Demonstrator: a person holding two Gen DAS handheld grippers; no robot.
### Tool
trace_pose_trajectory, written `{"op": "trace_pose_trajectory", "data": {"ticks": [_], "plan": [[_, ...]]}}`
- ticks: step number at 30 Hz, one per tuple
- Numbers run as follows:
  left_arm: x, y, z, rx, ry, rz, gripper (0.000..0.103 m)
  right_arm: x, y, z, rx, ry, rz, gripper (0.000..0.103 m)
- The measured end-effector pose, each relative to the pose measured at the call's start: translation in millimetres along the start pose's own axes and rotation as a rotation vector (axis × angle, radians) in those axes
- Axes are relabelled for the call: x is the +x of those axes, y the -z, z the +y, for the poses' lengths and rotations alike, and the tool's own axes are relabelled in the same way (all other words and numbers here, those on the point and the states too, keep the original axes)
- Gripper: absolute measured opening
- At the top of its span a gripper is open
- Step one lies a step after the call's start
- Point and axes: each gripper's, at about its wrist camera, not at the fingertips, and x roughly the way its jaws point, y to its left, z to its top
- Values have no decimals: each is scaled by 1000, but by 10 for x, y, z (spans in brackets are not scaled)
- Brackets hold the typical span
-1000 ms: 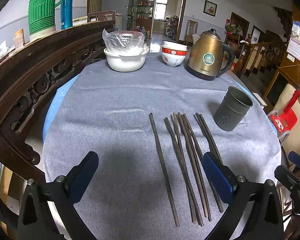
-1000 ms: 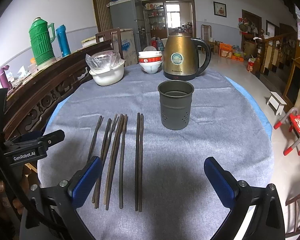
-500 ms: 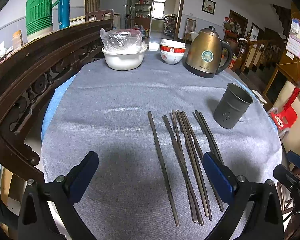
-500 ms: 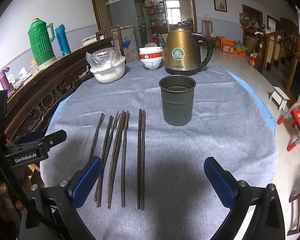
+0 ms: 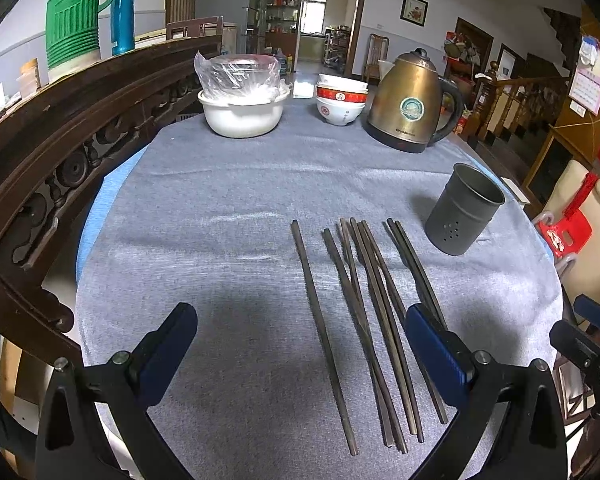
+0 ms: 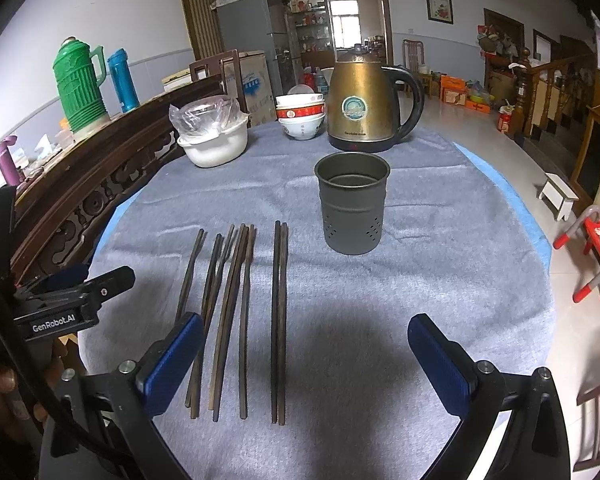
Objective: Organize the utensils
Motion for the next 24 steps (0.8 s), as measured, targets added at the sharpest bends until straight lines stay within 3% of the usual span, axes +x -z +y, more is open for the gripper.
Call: {"op": "trace_pose_trajectory", "data": {"ticks": [19, 24], "plan": [[91, -2, 15, 1, 19, 38, 103, 113, -71, -142, 30, -1, 43, 103], [155, 3, 49, -20, 44, 97, 103, 241, -128, -172, 33, -38, 93, 103]]}}
